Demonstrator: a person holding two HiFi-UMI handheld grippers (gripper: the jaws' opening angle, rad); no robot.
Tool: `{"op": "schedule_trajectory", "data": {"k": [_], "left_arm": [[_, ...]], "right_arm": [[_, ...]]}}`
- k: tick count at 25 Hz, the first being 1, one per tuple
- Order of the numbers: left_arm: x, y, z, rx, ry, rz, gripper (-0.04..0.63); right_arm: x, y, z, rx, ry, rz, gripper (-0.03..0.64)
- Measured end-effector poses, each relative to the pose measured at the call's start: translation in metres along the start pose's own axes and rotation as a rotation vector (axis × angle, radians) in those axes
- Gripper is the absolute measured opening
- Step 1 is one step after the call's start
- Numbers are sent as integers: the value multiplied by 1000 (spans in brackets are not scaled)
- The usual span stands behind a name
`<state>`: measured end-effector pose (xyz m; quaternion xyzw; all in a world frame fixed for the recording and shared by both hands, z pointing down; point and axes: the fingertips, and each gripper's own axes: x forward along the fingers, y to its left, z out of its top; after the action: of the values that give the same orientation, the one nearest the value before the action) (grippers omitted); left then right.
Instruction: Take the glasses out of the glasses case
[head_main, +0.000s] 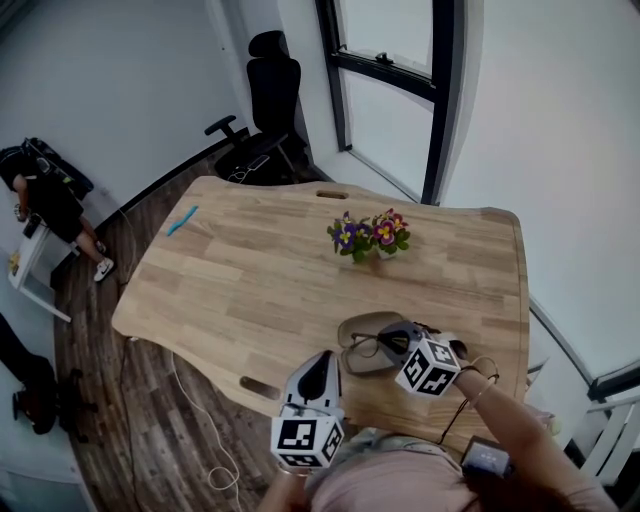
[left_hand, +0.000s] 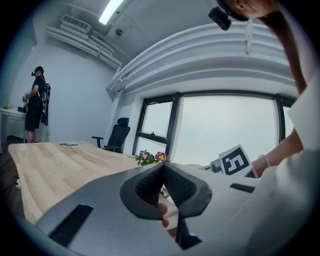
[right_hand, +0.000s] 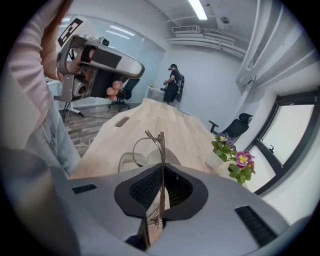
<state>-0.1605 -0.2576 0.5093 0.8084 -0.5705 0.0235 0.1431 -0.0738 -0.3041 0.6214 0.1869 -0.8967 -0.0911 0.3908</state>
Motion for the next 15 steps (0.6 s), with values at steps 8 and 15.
{"op": "schedule_trajectory", "data": {"k": [8,15], "left_arm": [[-8,-20,10,20,-17,10,0],[-16,-34,24,34,-40,35,0]], "right_arm": [[-31,-5,8,96,-81,-51,12],[-59,-8,17,166,-162,-100,12]]}}
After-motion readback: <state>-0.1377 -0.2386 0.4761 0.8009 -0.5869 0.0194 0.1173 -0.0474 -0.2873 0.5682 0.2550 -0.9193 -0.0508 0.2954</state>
